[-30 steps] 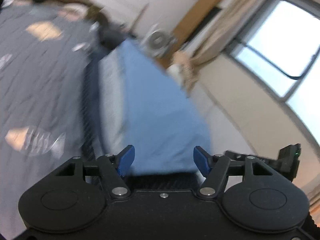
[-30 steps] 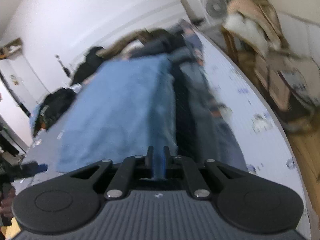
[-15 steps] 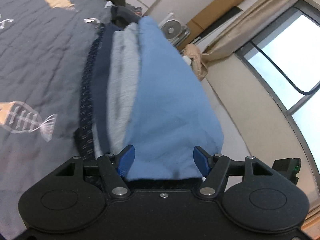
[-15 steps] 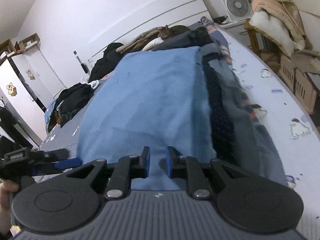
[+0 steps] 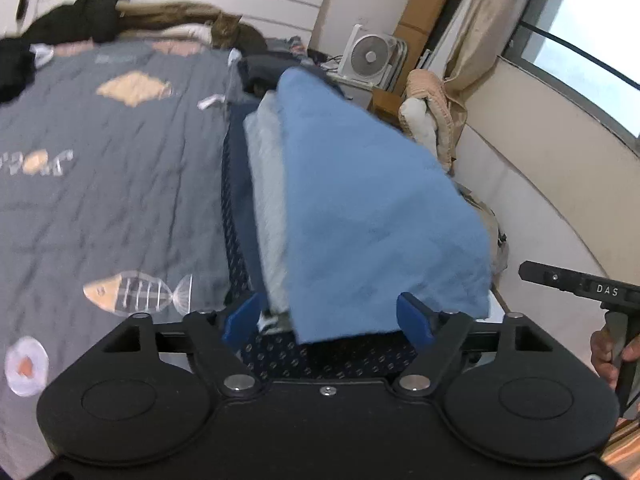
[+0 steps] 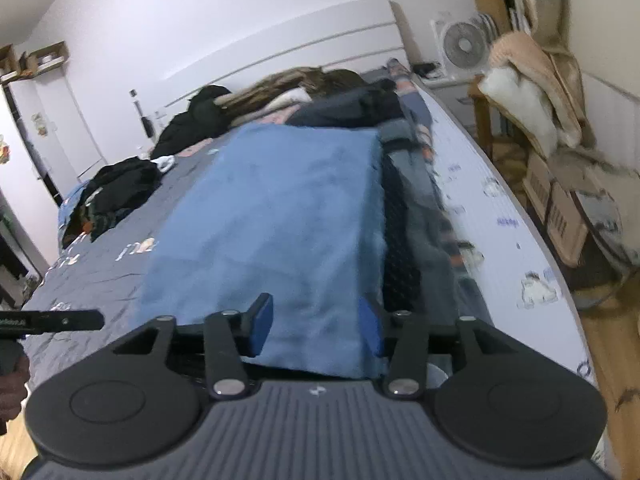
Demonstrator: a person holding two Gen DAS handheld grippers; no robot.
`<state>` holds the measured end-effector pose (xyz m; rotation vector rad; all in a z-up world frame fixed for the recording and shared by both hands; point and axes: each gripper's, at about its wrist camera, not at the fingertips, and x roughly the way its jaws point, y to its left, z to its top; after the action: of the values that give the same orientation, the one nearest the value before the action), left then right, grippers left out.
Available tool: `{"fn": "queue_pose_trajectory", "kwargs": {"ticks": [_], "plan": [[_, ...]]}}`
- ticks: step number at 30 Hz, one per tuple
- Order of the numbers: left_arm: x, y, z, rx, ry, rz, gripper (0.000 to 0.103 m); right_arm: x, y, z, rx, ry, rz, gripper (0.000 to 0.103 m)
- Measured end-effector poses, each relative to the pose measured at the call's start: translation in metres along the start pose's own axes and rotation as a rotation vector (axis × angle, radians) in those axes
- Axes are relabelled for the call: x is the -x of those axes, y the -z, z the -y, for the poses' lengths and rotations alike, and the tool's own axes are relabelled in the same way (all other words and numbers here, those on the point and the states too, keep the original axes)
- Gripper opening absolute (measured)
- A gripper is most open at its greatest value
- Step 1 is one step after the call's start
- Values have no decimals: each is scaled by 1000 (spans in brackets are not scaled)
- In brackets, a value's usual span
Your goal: Fold clothes
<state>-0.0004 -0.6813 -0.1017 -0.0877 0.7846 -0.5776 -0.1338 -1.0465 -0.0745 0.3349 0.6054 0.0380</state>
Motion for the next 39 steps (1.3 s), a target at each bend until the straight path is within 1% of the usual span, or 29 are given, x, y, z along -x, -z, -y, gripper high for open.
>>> {"fn": "queue_pose_trajectory", "kwargs": {"ticks": [3, 4, 6, 7, 8, 11, 14, 17, 18, 20, 23, 27, 29, 31, 35, 39], "plan": [[14, -14, 24, -71, -30, 16, 86, 7, -12, -15, 8, 12, -13, 53], [18, -18, 32, -90, -41, 23, 91, 9, -16, -20, 12, 21, -21, 54], [26, -23, 44, -115, -50, 36, 94, 12, -23, -32, 34, 43, -35, 55], [28, -25, 49, -121, -49, 39, 100, 14, -25, -37, 39, 52, -46, 56], [31, -26, 53, -122, -50, 37, 102, 15, -27, -41, 39, 59, -61, 59], [37, -27, 64, -129, -68, 29, 103, 19, -32, -52, 32, 80, -98, 64], [43, -26, 71, -120, -94, 17, 103, 24, -32, -64, 55, 115, -97, 67], [49, -26, 74, -94, -109, -2, 103, 30, -31, -72, 62, 126, -103, 68], [50, -25, 75, -88, -121, -7, 103, 34, -31, -73, 51, 119, -108, 68], [53, -25, 79, -122, -136, -34, 103, 41, -32, -74, 37, 100, -115, 68], [62, -23, 85, -148, -174, -8, 103, 53, -36, -78, 38, 100, -113, 68], [74, -22, 88, -97, -180, 2, 103, 69, -42, -82, 25, 104, -107, 68], [79, -21, 93, -96, -197, -6, 103, 74, -43, -84, 28, 104, -108, 68], [81, -21, 97, -114, -206, -16, 103, 76, -42, -88, 38, 95, -117, 68], [88, -26, 106, -137, -227, -8, 103, 73, -39, -94, 74, 91, -122, 68], [91, -35, 111, -132, -231, -12, 103, 68, -43, -95, 82, 86, -132, 68]]}}
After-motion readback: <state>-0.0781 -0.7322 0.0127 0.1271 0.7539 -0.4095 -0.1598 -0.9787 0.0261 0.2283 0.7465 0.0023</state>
